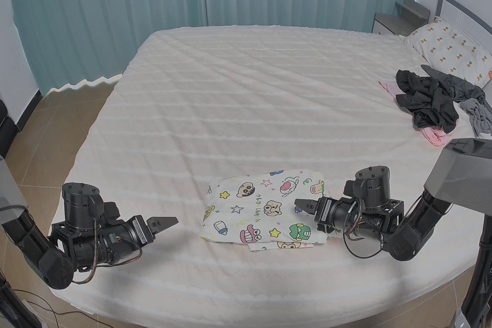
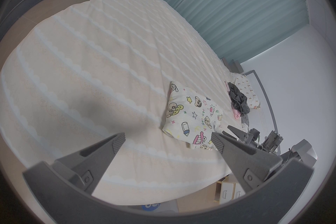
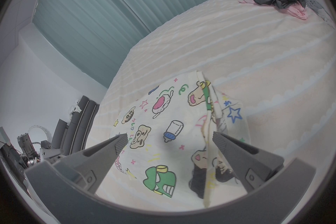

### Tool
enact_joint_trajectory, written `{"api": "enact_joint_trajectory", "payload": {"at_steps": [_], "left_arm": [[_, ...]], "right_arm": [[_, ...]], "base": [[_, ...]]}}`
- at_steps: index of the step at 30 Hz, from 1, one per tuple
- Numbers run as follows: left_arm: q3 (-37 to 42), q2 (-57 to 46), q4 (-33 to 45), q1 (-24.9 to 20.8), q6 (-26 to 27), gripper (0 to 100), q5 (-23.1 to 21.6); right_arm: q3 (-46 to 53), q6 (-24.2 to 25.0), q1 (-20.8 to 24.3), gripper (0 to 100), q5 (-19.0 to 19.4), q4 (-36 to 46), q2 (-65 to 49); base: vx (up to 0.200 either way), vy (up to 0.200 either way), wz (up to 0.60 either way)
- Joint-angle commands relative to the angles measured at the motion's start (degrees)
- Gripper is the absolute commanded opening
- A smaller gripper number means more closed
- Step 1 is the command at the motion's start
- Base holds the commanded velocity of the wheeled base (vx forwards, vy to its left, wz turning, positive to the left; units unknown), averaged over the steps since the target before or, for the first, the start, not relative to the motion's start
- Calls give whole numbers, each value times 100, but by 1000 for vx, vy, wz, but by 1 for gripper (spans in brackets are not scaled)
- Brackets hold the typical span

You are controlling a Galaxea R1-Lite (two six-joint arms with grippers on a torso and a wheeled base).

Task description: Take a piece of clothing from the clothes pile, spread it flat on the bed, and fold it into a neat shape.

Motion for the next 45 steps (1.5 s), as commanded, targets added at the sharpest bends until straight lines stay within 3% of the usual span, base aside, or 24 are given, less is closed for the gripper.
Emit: {"api": "enact_joint_trajectory", "payload": {"at_steps": [1, 16, 17, 45], "left_arm": [[1, 50, -6, 1, -12, 100, 3], [-8, 208, -50, -25, -3, 100, 29], [-8, 235, -85, -25, -3, 100, 29], [10, 384, -252, -25, 6, 100, 56]], "right_arm": [[183, -21, -98, 100, 8, 5, -236], [-459, -188, -142, 100, 43, 427, 493], [-459, -188, -142, 0, 51, 435, 493], [526, -188, -379, 0, 25, 356, -227]], "base": [[0, 0, 0], [0, 0, 0], [0, 0, 0], [0, 0, 0]]}}
